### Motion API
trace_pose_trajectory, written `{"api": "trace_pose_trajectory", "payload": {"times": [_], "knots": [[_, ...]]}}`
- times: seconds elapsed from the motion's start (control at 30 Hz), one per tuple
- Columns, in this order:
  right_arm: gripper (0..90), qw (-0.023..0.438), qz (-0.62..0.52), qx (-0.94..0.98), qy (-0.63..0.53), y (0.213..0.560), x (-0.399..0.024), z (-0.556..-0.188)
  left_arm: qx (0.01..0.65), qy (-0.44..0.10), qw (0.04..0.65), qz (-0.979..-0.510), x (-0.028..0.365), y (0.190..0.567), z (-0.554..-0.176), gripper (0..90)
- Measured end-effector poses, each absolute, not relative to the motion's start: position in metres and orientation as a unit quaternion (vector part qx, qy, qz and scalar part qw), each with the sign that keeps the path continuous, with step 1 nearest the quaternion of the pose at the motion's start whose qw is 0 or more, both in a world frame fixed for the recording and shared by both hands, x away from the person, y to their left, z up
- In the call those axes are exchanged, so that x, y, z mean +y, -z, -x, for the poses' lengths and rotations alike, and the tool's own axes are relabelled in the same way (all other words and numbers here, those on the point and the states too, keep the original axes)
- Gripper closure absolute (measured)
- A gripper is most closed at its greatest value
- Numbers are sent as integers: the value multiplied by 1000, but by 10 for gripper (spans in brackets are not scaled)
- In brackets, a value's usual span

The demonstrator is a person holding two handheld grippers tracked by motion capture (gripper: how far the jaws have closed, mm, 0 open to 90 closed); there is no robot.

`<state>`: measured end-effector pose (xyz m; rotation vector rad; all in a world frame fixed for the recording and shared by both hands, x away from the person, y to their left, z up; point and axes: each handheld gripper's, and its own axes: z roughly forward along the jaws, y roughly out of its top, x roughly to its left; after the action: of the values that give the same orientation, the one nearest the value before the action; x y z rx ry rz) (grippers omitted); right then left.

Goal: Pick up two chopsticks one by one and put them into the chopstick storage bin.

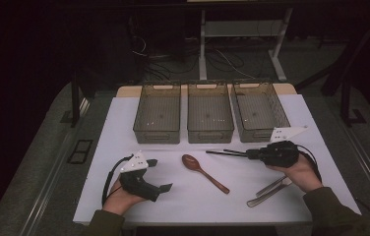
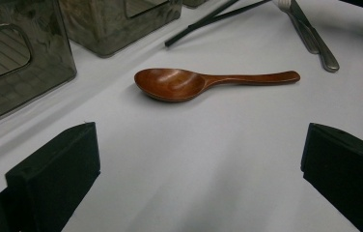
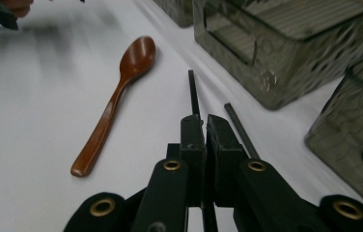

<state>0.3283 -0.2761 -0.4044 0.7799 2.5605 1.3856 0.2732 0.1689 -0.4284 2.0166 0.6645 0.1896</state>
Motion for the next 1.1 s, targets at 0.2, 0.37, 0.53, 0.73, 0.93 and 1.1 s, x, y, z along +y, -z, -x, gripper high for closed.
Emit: {"api": "trace_pose_trajectory", "payload": {"times": [0.2,0.37,0.53,0.73,0.93,1.1], "knots": [[853,66,-257,834,-484,392,-279,-327,273,-78,484,-828,169,428,-273,0],[853,73,-258,828,-492,382,-278,-329,275,-79,485,-827,169,429,-274,0],[853,78,-262,822,-500,374,-275,-333,275,-80,487,-825,169,429,-274,0],[853,84,-269,818,-502,366,-269,-338,278,-79,492,-821,170,429,-274,0],[853,82,-270,812,-511,361,-260,-344,279,-81,494,-820,171,429,-274,0],[853,85,-264,810,-517,354,-251,-349,281,-79,494,-819,172,431,-274,0]]}}
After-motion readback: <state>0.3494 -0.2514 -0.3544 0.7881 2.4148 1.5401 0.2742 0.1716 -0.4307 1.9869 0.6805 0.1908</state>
